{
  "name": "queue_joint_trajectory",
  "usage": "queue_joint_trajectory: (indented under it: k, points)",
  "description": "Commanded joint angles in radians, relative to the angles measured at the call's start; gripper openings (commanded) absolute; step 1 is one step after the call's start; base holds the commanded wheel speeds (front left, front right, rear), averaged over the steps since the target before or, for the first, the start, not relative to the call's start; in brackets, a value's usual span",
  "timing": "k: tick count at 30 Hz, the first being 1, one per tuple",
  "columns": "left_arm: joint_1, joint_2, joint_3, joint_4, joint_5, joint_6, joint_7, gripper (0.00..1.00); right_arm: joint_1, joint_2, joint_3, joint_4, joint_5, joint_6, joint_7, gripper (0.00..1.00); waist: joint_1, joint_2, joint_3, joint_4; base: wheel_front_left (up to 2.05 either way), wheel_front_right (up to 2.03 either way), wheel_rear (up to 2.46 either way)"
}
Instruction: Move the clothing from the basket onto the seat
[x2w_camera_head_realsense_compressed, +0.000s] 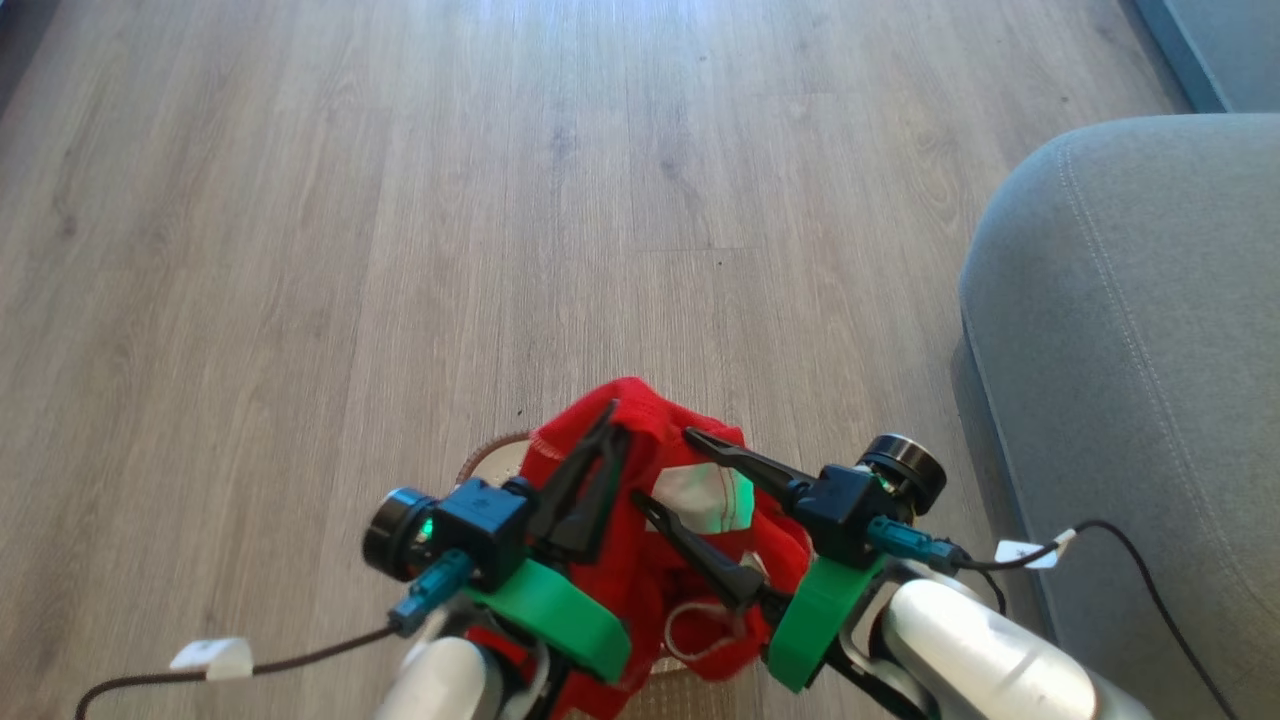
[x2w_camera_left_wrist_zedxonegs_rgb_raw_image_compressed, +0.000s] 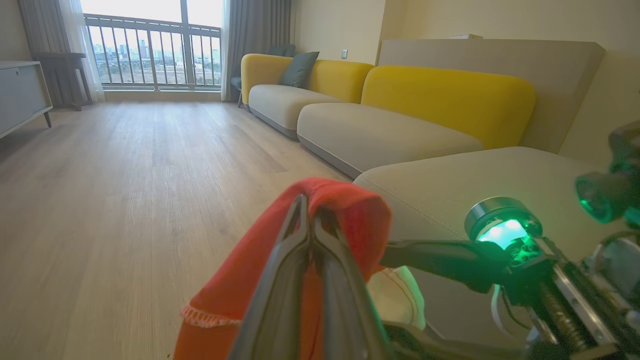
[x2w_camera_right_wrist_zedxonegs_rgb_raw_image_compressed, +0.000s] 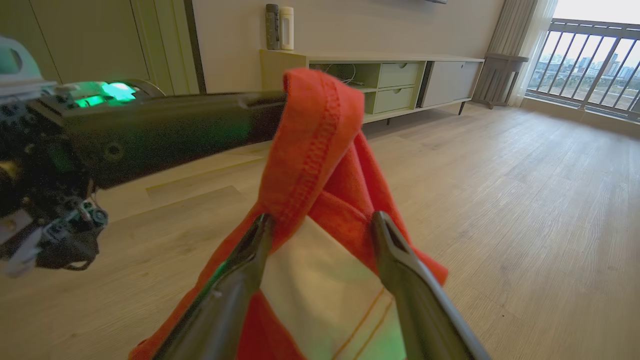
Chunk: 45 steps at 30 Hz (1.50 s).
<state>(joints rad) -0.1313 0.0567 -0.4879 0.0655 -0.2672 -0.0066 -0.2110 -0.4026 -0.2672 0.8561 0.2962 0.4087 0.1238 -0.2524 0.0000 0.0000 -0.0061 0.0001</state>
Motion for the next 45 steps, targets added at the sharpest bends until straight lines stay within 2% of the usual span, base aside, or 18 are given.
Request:
queue_joint_trajectory:
  k: [1,14,15,16,17,26,28,30,33,34,35,36,45]
  points:
    - [-0.058,-0.006,0.020,-0.054,-0.010,-0.005,0.005,0.00,-0.038,-0.007,0.004,-0.022,0.011,0.007,-0.009,1.00,0.0000,0.0000,0.000,0.001,0.00,0.00,0.00]
    - [-0.046,-0.005,-0.063,-0.121,-0.086,-0.055,0.053,0.00,-0.058,-0.025,0.043,0.000,0.040,0.007,-0.009,1.00,0.0000,0.0000,-0.004,0.011,0.00,0.00,0.00]
    - [-0.046,-0.005,-0.066,-0.122,-0.089,-0.056,0.056,0.00,-0.056,-0.023,0.039,0.003,0.050,0.007,-0.009,0.72,0.0000,0.0000,-0.004,0.011,0.00,0.00,0.00]
    - [-0.045,-0.005,-0.068,-0.123,-0.092,-0.057,0.059,0.00,-0.055,-0.021,0.034,0.007,0.055,0.007,-0.009,0.30,0.0000,0.0000,-0.003,0.010,0.00,0.00,0.00]
    - [-0.044,-0.005,-0.070,-0.123,-0.097,-0.058,0.061,0.00,-0.054,-0.018,0.030,0.005,0.061,0.007,-0.009,0.00,0.0000,0.0000,-0.001,0.010,0.00,0.00,0.00]
    - [-0.050,-0.004,-0.066,-0.112,-0.111,-0.047,0.059,0.01,-0.044,-0.015,0.009,-0.006,0.079,0.007,-0.009,0.00,0.0000,0.0000,0.015,-0.006,0.00,0.00,0.00]
    - [-0.053,-0.003,-0.063,-0.108,-0.111,-0.044,0.056,0.14,-0.042,-0.016,0.002,-0.007,0.081,0.007,-0.009,0.00,0.0000,0.0000,0.018,-0.010,0.00,0.00,0.00]
    - [-0.054,-0.002,-0.062,-0.105,-0.111,-0.041,0.053,0.20,-0.039,-0.016,-0.007,-0.010,0.082,0.007,-0.009,0.00,0.0000,0.0000,0.022,-0.016,0.00,0.00,0.00]
    - [-0.058,-0.001,-0.059,-0.097,-0.113,-0.039,0.049,0.48,-0.032,-0.016,-0.026,-0.016,0.084,0.007,-0.009,0.00,0.0000,0.0000,0.030,-0.023,0.00,0.00,0.00]
    - [-0.058,0.000,-0.058,-0.093,-0.115,-0.039,0.048,0.65,-0.028,-0.016,-0.033,-0.018,0.086,0.007,-0.009,0.00,0.0000,0.0000,0.031,-0.025,0.00,0.00,0.00]
    - [-0.060,0.001,-0.056,-0.087,-0.116,-0.038,0.047,0.87,-0.024,-0.016,-0.040,-0.020,0.087,0.007,-0.009,0.00,0.0000,0.0000,0.033,-0.028,0.00,0.00,0.00]
    - [-0.061,0.001,-0.054,-0.082,-0.117,-0.037,0.045,1.00,-0.021,-0.018,-0.044,-0.022,0.087,0.007,-0.009,0.00,0.0000,0.0000,0.034,-0.030,0.00,0.00,0.00]
    - [-0.065,0.009,-0.037,-0.028,-0.122,-0.023,0.021,1.00,0.004,-0.041,-0.070,-0.024,0.085,0.007,-0.009,0.00,0.0000,0.0000,0.034,-0.053,0.00,0.00,0.00]
